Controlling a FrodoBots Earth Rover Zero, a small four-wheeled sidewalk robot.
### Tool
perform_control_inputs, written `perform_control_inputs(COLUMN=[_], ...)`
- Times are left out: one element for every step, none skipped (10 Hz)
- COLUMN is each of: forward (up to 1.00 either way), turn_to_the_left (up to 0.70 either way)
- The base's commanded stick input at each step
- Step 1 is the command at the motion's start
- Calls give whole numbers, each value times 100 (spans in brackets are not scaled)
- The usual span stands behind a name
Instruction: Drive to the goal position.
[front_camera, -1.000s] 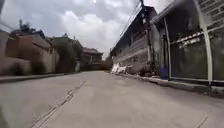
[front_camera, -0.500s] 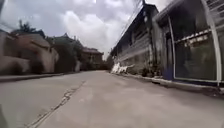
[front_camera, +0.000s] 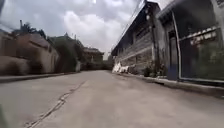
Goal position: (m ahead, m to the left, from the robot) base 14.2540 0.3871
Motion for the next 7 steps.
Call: perform_control_inputs(forward=[50,50,50,50,50,50,50], turn_to_the_left=[1,1,1,1,1,1,1])
